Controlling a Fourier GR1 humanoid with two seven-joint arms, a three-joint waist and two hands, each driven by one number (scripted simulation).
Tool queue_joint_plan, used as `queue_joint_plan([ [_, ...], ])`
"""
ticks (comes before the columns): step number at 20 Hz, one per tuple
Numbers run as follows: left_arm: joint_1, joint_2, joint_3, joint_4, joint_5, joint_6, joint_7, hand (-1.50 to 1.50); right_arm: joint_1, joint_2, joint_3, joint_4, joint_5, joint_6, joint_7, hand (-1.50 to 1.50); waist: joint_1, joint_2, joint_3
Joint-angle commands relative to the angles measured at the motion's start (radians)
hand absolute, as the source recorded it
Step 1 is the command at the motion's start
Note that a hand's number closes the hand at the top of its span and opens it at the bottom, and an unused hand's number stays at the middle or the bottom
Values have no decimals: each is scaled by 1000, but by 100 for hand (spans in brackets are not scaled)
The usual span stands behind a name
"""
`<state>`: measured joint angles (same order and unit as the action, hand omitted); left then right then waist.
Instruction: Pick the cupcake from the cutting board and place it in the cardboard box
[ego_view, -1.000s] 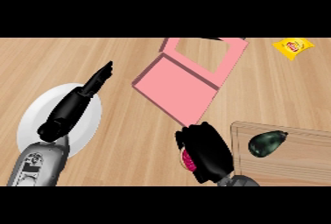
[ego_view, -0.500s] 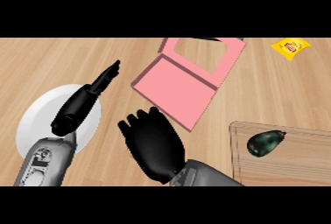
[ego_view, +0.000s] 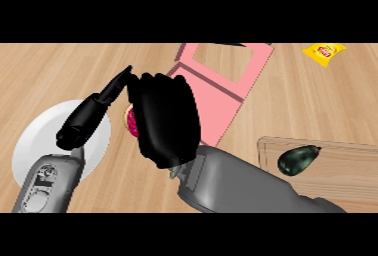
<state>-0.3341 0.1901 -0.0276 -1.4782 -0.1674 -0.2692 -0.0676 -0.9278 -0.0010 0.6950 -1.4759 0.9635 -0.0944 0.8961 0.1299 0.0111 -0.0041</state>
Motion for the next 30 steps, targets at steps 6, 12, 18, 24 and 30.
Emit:
queue_joint_plan([
  [6,46,8,14,-20,-20,25,-16,0,-308,1,-34,380,-140,-213,131,150,-45,0,1],
  [12,94,21,23,-67,-11,17,-18,0,-378,1,-155,633,-304,-14,-54,150,-64,2,2],
  [18,59,13,47,-31,-4,28,-11,0,-389,1,-204,806,-418,109,-204,150,-87,2,3],
  [24,87,22,55,-40,-6,24,-28,0,-428,-11,-266,934,-470,273,-256,150,-105,-4,3],
  [30,86,37,70,-44,1,9,-26,0,-399,1,-290,949,-513,272,-506,-150,-102,-4,4],
])
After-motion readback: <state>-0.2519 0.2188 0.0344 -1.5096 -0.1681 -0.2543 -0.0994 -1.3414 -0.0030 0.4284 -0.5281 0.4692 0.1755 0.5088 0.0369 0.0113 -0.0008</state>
